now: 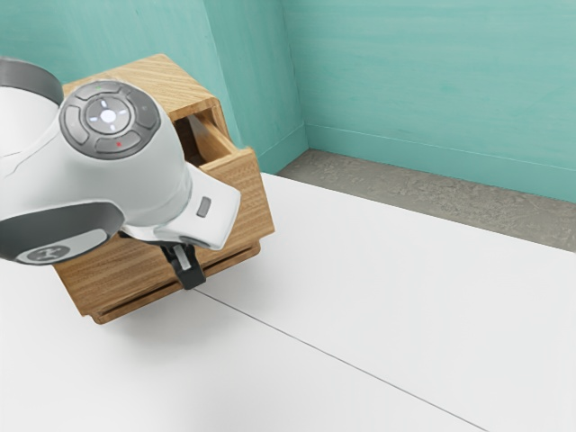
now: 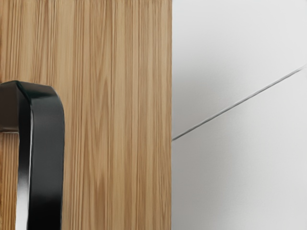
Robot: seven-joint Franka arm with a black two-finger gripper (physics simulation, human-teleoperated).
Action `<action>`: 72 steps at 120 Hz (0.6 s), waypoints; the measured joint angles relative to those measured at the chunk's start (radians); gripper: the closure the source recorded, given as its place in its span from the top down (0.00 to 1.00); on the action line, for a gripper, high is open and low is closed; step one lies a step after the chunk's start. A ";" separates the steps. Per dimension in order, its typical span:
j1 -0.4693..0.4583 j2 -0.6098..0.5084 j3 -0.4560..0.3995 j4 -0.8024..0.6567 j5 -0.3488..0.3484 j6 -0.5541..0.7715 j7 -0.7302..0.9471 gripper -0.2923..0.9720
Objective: Pull the drawer handle with one arm to open the drawer
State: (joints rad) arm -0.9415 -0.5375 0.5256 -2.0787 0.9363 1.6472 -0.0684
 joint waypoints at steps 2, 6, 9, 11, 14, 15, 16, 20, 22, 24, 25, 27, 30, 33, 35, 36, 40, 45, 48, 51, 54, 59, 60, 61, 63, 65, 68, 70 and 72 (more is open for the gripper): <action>0.000 0.001 -0.005 0.000 -0.002 -0.002 -0.002 0.75; 0.000 0.003 -0.014 0.000 -0.006 -0.005 -0.006 0.76; 0.000 0.004 -0.018 0.000 -0.009 -0.007 -0.008 0.76; 0.000 0.004 -0.022 0.000 -0.010 -0.008 -0.010 0.76; 0.000 0.005 -0.026 0.000 -0.013 -0.009 -0.013 0.76; 0.000 0.005 -0.027 0.000 -0.013 -0.010 -0.014 0.76; 0.000 0.005 -0.028 0.000 -0.014 -0.010 -0.014 0.76; 0.000 0.005 -0.036 0.000 -0.016 -0.012 -0.018 0.76; 0.000 0.005 -0.039 0.000 -0.017 -0.013 -0.019 0.77; 0.001 0.005 -0.044 0.000 -0.018 -0.015 -0.021 0.77; 0.001 0.005 -0.047 0.000 -0.019 -0.016 -0.021 0.77; 0.003 0.005 -0.055 0.000 -0.020 -0.018 -0.023 0.77; 0.011 0.004 -0.069 0.000 -0.021 -0.021 -0.025 0.77; 0.018 0.004 -0.084 0.000 -0.023 -0.024 -0.028 0.77; 0.022 0.004 -0.095 0.000 -0.026 -0.025 -0.029 0.77; 0.025 0.004 -0.101 0.000 -0.027 -0.026 -0.030 0.77; 0.037 0.005 -0.124 0.000 -0.034 -0.029 -0.033 0.77; 0.052 0.007 -0.151 0.000 -0.043 -0.032 -0.036 0.77; 0.057 0.008 -0.161 0.000 -0.048 -0.034 -0.038 0.77; 0.060 0.009 -0.171 0.000 -0.054 -0.035 -0.040 0.77; 0.062 0.009 -0.179 0.004 -0.061 -0.038 -0.042 0.77; 0.064 0.010 -0.196 0.024 -0.075 -0.050 -0.045 0.77; 0.064 0.010 -0.201 0.035 -0.079 -0.054 -0.046 0.77; 0.064 0.011 -0.205 0.047 -0.085 -0.058 -0.046 0.77; 0.065 0.018 -0.213 0.078 -0.101 -0.068 -0.047 0.77; 0.065 0.027 -0.215 0.115 -0.126 -0.080 -0.049 0.77; 0.068 0.042 -0.210 0.175 -0.178 -0.099 -0.053 0.77; 0.068 0.052 -0.204 0.210 -0.214 -0.112 -0.057 0.77; 0.068 0.061 -0.199 0.239 -0.252 -0.123 -0.062 0.77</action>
State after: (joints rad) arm -0.8735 -0.4765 0.3271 -1.8393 0.6845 1.5237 -0.1303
